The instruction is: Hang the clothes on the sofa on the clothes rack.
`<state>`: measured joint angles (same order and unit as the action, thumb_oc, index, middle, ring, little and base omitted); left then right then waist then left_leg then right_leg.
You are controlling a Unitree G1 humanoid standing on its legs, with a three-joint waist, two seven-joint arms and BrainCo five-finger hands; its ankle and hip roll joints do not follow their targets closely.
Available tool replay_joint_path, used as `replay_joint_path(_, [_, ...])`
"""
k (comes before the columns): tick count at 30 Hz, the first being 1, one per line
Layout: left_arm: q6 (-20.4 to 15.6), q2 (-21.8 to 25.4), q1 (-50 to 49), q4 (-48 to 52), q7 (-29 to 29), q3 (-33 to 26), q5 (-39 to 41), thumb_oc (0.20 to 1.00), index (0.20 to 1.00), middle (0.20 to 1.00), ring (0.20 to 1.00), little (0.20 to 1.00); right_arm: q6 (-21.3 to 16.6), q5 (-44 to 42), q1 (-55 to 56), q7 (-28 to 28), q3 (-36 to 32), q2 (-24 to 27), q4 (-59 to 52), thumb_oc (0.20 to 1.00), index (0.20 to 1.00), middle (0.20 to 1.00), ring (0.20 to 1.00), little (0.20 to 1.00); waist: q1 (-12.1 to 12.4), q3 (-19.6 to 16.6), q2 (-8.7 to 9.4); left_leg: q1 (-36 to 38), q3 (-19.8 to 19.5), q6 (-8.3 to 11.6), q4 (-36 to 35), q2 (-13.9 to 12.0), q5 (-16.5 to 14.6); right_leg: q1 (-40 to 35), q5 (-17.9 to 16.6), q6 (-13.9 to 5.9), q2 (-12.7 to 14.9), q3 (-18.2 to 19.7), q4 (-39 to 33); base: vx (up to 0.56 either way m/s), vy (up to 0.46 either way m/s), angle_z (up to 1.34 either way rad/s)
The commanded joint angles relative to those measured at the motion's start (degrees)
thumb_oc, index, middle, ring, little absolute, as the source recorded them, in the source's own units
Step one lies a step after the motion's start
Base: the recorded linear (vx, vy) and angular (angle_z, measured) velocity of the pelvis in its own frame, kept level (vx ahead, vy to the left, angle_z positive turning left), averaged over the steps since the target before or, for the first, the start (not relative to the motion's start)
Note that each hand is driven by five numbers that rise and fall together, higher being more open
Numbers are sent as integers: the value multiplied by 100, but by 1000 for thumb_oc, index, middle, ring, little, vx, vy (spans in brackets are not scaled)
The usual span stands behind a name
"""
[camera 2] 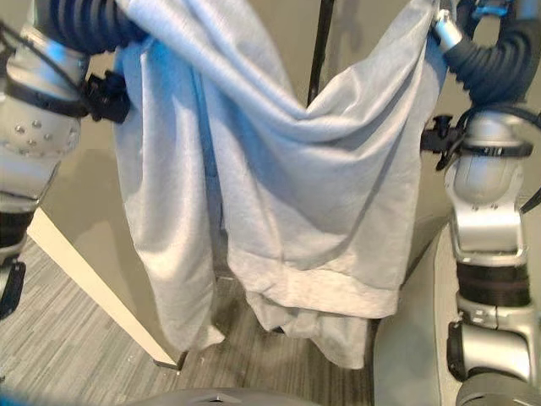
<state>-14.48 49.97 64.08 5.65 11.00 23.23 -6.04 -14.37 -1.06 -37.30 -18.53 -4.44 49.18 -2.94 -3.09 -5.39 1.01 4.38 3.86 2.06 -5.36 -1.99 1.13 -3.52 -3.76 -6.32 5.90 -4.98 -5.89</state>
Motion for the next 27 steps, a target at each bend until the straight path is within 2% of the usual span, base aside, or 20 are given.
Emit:
replay_joint_path(1, [158,52,566,-750,345,279,-313,200,200,200,200,200,87,-113,-645,-203,368,419,295,200,200,200,200,200,153,-413,126,81,-185,215,36,-219,-426,60,83,-455,252,-159,89,0,0,0])
replay_joint_path(2, [198,83,812,-1024,382,531,-351,200,200,200,200,200,156,-103,-972,-235,684,658,583,200,200,200,200,200,154,-426,137,82,-175,223,36,-224,-418,63,76,-460,250,-165,89,0,0,0])
replay_joint_path(6, [292,77,1704,-2047,524,1408,-304,200,200,200,200,200,316,-408,-2171,-227,1821,1107,1575,200,200,200,200,200,124,-427,145,57,-146,250,36,-235,-379,113,39,-472,237,-162,89,-1,-3,-1])
replay_joint_path(9, [379,-65,2379,-3088,584,2201,-184,200,200,200,200,200,461,-653,-3270,-153,2972,1210,2564,200,200,200,200,200,76,-411,138,13,-114,284,36,-251,-335,173,7,-490,227,-178,90,-6,-5,-1])
replay_joint_path(10, [350,-67,2448,-3168,602,2219,-162,200,200,200,200,200,426,-686,-3459,-162,3118,1194,2684,200,200,200,200,200,63,-385,112,1,-114,284,36,-250,-331,185,5,-491,229,-177,91,0,0,0])
replay_joint_path(13, [463,-344,2781,-4092,609,2759,-113,200,200,200,200,200,620,-759,-4215,-35,4001,1043,3629,200,200,200,200,200,7,-355,87,-38,-88,302,36,-263,-297,245,-32,-498,236,-177,94,-7,-10,-1])
replay_joint_path(14, [484,-498,2913,-4570,596,2993,-61,200,200,200,200,200,690,-755,-4622,47,4490,912,4242,200,200,200,200,200,-18,-324,59,-84,-78,314,36,-261,-271,304,-54,-507,234,-172,94,-25,-28,-6])
replay_joint_path(18, [564,-788,2942,-5369,582,3251,8,200,200,200,200,200,863,-716,-5048,202,5086,526,5243,200,200,200,200,200,-56,-260,22,-177,-55,332,36,-265,-217,403,-106,-516,240,-175,90,-15,-10,-1])
replay_joint_path(22, [604,-968,2958,-5934,505,3447,15,200,200,200,200,200,991,-658,-5241,313,5399,276,5928,200,200,200,200,200,-80,-204,-1,-292,-54,345,36,-261,-167,498,-133,-511,237,-171,89,-31,-10,0])
replay_joint_path(24, [660,-1177,3003,-6512,413,3640,11,200,200,200,200,200,1101,-440,-5436,394,5707,8,6584,200,200,200,200,200,-95,-112,-19,-410,-60,359,36,-258,-110,611,-160,-511,233,-162,89,-89,-17,3])
replay_joint_path(27, [716,-1264,3018,-6865,369,3749,-32,200,200,200,200,200,1234,-61,-5564,385,5931,-168,6897,200,200,200,200,200,-126,13,-48,-574,-72,366,36,-250,-40,778,-207,-508,226,-155,89,-102,-14,1])
